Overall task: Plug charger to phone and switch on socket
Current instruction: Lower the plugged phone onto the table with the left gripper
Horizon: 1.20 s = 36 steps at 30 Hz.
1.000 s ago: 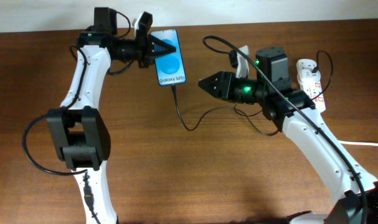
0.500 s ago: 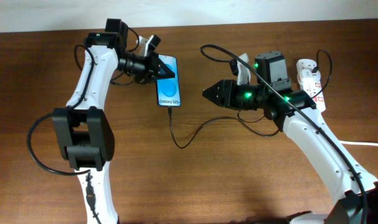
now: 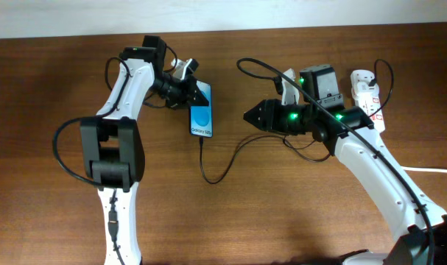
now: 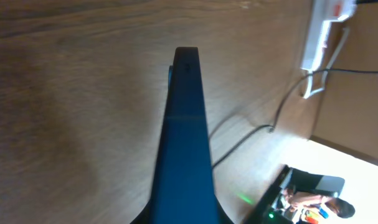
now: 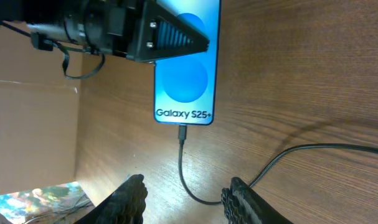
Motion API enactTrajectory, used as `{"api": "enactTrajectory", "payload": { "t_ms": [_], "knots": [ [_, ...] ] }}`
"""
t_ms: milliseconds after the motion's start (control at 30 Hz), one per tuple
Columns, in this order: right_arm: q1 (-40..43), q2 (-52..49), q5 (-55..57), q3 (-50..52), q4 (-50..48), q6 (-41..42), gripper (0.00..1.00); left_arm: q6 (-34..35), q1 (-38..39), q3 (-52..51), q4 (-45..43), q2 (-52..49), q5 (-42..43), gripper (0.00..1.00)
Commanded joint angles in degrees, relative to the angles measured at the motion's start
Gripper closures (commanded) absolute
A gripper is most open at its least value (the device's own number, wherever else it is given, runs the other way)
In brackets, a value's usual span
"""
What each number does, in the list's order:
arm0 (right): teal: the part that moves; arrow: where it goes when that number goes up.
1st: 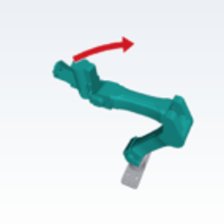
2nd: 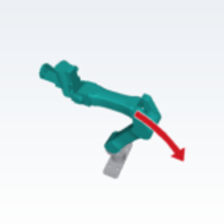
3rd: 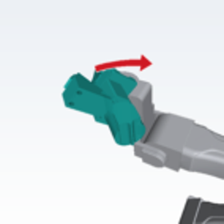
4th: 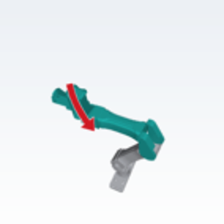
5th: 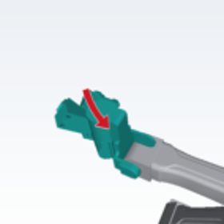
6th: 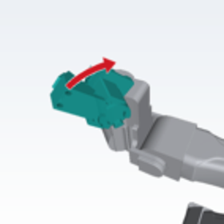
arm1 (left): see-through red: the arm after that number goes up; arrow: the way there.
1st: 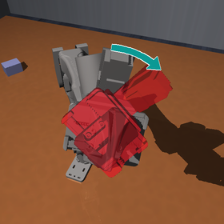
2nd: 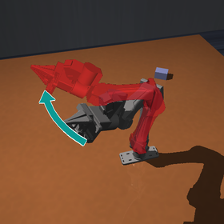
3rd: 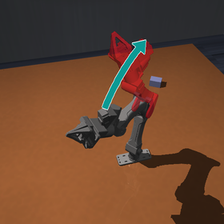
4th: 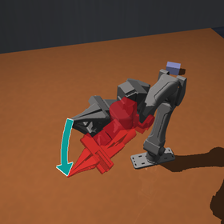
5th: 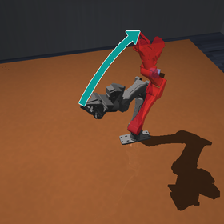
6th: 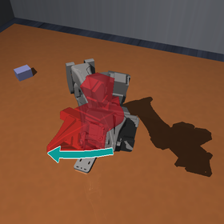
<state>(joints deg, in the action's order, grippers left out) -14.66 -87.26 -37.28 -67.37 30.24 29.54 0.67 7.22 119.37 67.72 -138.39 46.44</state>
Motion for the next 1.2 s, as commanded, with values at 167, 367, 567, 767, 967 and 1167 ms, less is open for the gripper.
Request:
{"api": "enactTrajectory", "payload": {
  "t_ms": [167, 367, 567, 767, 967, 1167],
  "knots": [
    [0.07, 0.74, 2.01, -0.44, 0.96, -1.95, 0.54, 1.25, -0.24, 0.2, -1.51, -4.0, -6.54, 1.0],
    [0.07, 0.74, 2.01, -0.44, 1.09, -1.95, 0.54, 1.25, -0.24, 0.13, -1.75, -5.51, -8.2, 1.0],
    [0.07, 0.74, 2.05, -0.44, 1.09, -2.14, 0.54, 1.25, -0.24, 0.13, -1.68, -5.51, -12.0, 0.94],
    [0.07, 0.74, 2.69, -0.44, 1.11, -2.14, 0.54, 1.25, -0.24, 0.13, -1.68, -5.51, -11.98, 0.77],
    [0.07, 0.74, 2.67, -0.44, 1.14, -2.14, 0.54, 1.68, -0.2, 0.15, -0.81, -5.51, -15.5, 0.7],
    [0.07, 0.74, 2.75, -0.44, 1.31, -2.14, 0.54, 2.8, -0.24, 0.5, -0.28, -5.51, -21.99, 0.66]
  ]
}}
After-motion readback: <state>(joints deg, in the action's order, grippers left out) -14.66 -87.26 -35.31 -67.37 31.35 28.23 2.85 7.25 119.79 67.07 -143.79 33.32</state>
